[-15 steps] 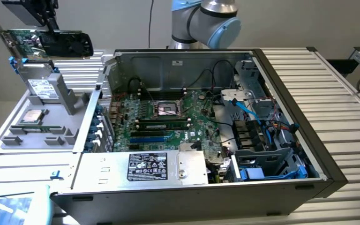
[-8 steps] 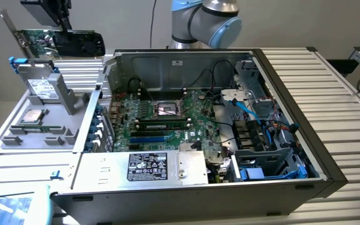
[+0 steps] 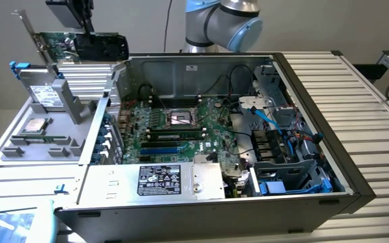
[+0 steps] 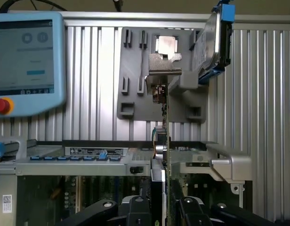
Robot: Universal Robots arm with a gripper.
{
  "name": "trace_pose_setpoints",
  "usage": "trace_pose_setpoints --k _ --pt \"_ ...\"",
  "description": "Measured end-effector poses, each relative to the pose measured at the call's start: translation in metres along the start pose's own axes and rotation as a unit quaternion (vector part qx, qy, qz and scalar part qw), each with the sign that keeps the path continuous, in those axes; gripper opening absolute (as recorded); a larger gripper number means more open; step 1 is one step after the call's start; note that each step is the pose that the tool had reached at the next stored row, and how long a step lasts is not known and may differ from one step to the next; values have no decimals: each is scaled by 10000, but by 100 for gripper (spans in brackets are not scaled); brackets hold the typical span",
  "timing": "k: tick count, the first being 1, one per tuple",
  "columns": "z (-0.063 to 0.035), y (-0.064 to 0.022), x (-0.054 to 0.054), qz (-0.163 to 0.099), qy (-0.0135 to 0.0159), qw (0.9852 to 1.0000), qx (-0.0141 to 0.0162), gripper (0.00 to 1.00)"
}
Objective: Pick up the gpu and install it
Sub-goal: 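Pick up the gpu and move the gpu toward the slot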
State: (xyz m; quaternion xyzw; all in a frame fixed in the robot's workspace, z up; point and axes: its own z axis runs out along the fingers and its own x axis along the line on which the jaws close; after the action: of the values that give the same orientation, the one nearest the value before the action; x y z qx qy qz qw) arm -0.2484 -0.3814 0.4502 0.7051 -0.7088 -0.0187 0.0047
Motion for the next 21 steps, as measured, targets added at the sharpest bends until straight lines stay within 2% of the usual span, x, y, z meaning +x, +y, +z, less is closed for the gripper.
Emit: trace_pose_setpoints --k 21 --pt "-13 -832 -4 -133 4 9999 -3 27"
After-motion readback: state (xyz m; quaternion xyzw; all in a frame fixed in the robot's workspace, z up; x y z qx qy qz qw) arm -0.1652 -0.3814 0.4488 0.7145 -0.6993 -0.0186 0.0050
